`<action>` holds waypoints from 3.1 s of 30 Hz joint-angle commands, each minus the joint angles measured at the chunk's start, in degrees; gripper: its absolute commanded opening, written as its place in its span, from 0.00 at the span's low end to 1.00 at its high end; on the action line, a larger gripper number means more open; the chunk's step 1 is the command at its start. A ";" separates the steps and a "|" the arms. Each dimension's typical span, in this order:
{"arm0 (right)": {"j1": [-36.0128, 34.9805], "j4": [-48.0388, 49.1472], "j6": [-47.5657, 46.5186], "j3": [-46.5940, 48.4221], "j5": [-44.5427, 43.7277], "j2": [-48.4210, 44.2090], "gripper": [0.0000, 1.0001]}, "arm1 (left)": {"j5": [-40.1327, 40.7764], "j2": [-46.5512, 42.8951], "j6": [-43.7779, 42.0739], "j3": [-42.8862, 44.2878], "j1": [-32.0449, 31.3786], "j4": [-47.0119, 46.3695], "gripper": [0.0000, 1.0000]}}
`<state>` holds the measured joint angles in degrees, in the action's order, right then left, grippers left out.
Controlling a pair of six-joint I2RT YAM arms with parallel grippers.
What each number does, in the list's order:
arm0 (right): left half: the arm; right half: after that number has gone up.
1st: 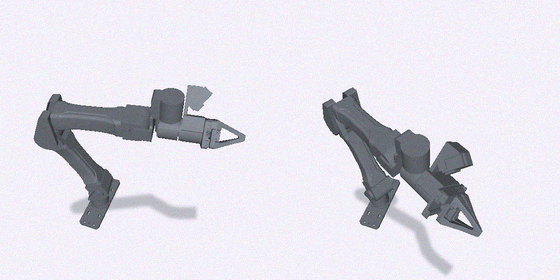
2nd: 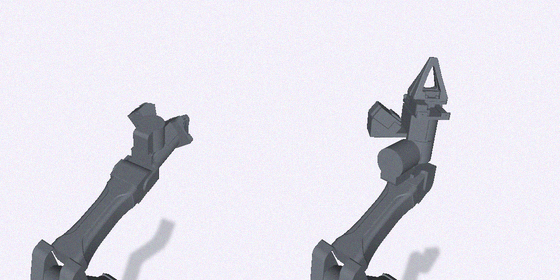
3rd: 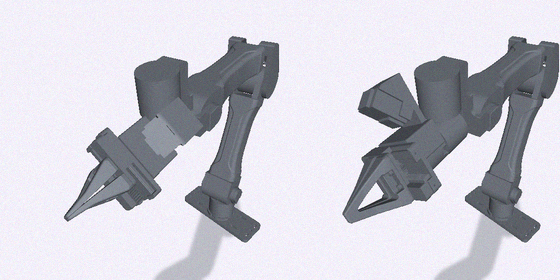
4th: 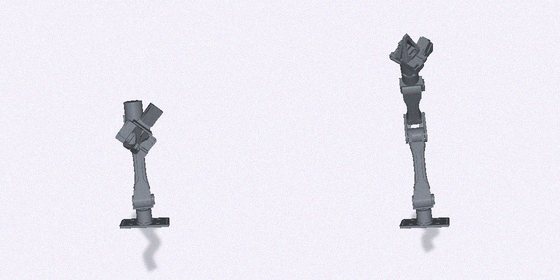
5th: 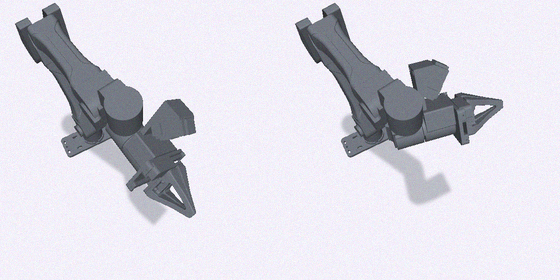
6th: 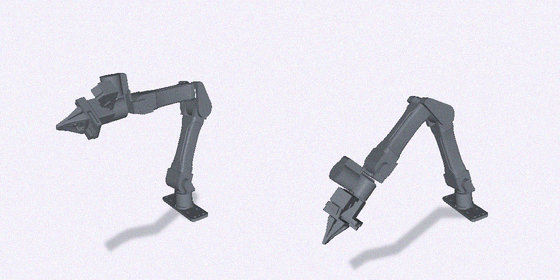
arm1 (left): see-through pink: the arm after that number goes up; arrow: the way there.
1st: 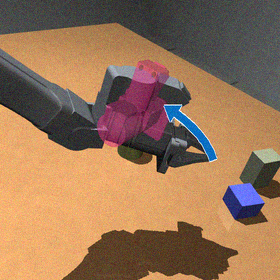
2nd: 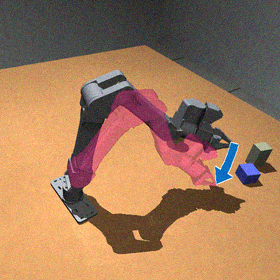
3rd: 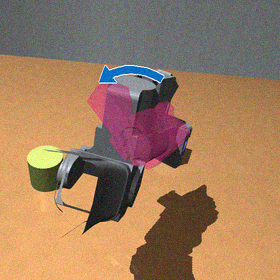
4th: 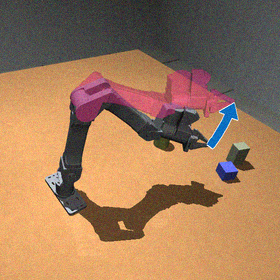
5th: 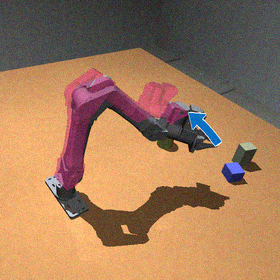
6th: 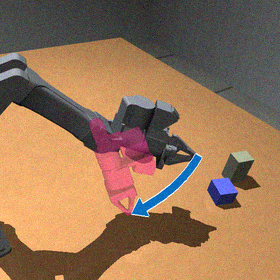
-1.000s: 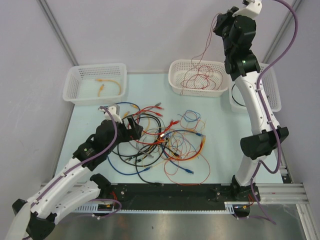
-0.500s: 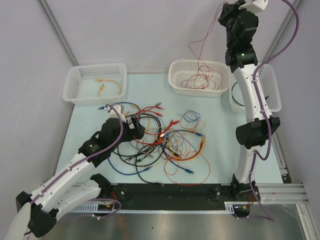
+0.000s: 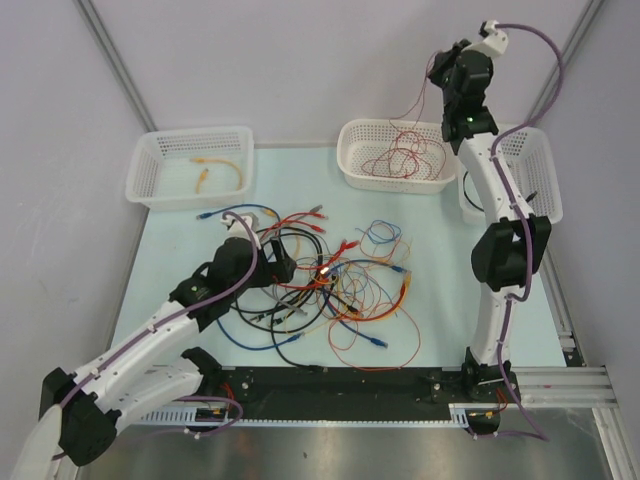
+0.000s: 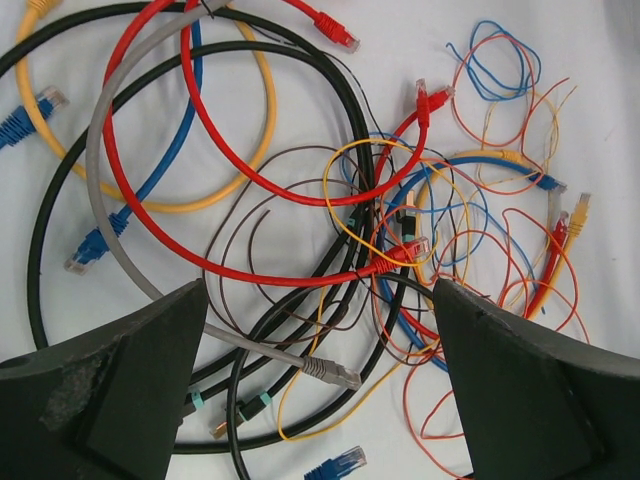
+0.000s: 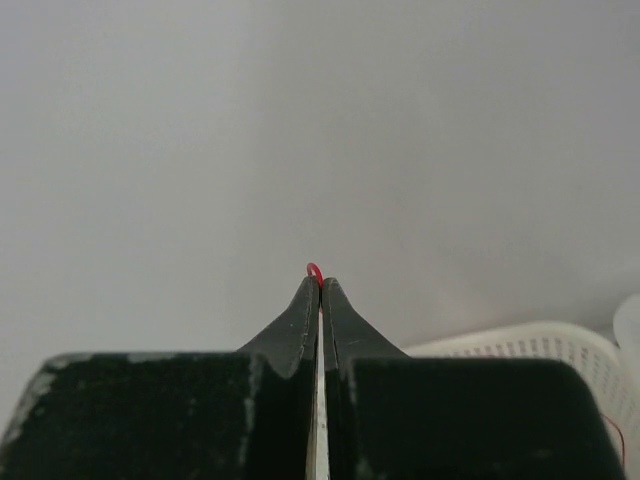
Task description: Untangle the cables
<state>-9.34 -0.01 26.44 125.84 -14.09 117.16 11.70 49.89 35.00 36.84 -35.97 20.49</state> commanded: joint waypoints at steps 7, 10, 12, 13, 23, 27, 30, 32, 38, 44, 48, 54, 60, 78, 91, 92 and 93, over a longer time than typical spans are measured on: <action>-0.68 1.33 2.74 -10.53 5.19 5.87 0.00 | -2.65 2.67 1.73 -0.89 0.37 -4.41 0.99; -0.67 -8.22 3.45 -3.60 8.02 9.74 0.33 | -3.00 3.20 1.73 -0.02 0.28 -4.15 1.00; -1.55 -7.99 2.84 -3.84 6.97 8.00 0.59 | -2.57 3.02 1.39 0.86 0.37 -3.71 1.00; -1.99 -6.51 2.14 -4.55 6.27 6.69 0.65 | -2.48 2.85 1.21 1.04 0.37 -3.44 1.00; -7.96 -11.06 0.55 -9.28 4.15 -9.13 0.87 | -1.77 -0.05 0.94 3.94 0.37 -2.21 1.00; -12.36 -2.93 0.02 -33.02 6.26 -22.73 0.84 | -5.36 0.38 2.78 2.54 0.28 -4.66 0.99; -14.56 -1.91 1.51 -45.38 6.88 -34.96 0.81 | -12.30 2.66 3.49 0.96 0.02 -8.52 1.00; -16.58 -4.63 2.83 -52.69 7.14 -40.95 0.80 | -17.76 4.77 3.75 0.25 -1.21 -11.77 1.00; -27.37 -15.36 3.62 -65.71 2.05 -52.01 0.80 | -18.65 16.72 1.04 7.97 -11.66 -14.94 0.99; -29.86 -20.64 4.68 -70.12 -0.85 -60.72 0.81 | -17.86 29.45 1.73 15.71 -17.82 -18.99 1.00; -29.59 -23.19 4.41 -70.21 -2.35 -65.90 0.81 | -16.72 36.15 3.84 18.35 -18.18 -20.23 0.94; -29.24 -24.68 4.15 -70.21 -2.17 -70.93 0.80 | -17.59 44.40 4.55 21.43 -18.18 -22.86 0.76; -28.36 -26.09 3.54 -70.21 -2.00 -73.39 0.80 | -16.72 48.28 3.15 23.89 -18.09 -21.90 0.20; -27.66 -23.46 2.04 -71.34 3.36 -76.82 0.78 | -3.79 16.90 -12.40 52.49 -10.27 4.02 0.00; -42.76 -2.72 -0.94 -71.61 13.21 -68.57 0.75 | -6.25 23.41 -14.53 65.19 -10.18 11.85 0.00; -44.25 -1.06 -1.38 -71.44 12.95 -67.60 0.75 | -6.43 23.76 -14.35 66.33 -10.26 12.37 0.00; -47.23 -0.61 -2.08 -71.26 12.25 -65.24 0.75 | -6.87 24.29 -14.18 66.87 -10.18 12.64 0.00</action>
<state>-49.84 -9.61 27.59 53.93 -2.83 47.53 6.61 73.67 21.91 98.91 -46.19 30.17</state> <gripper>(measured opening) 0.751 0.009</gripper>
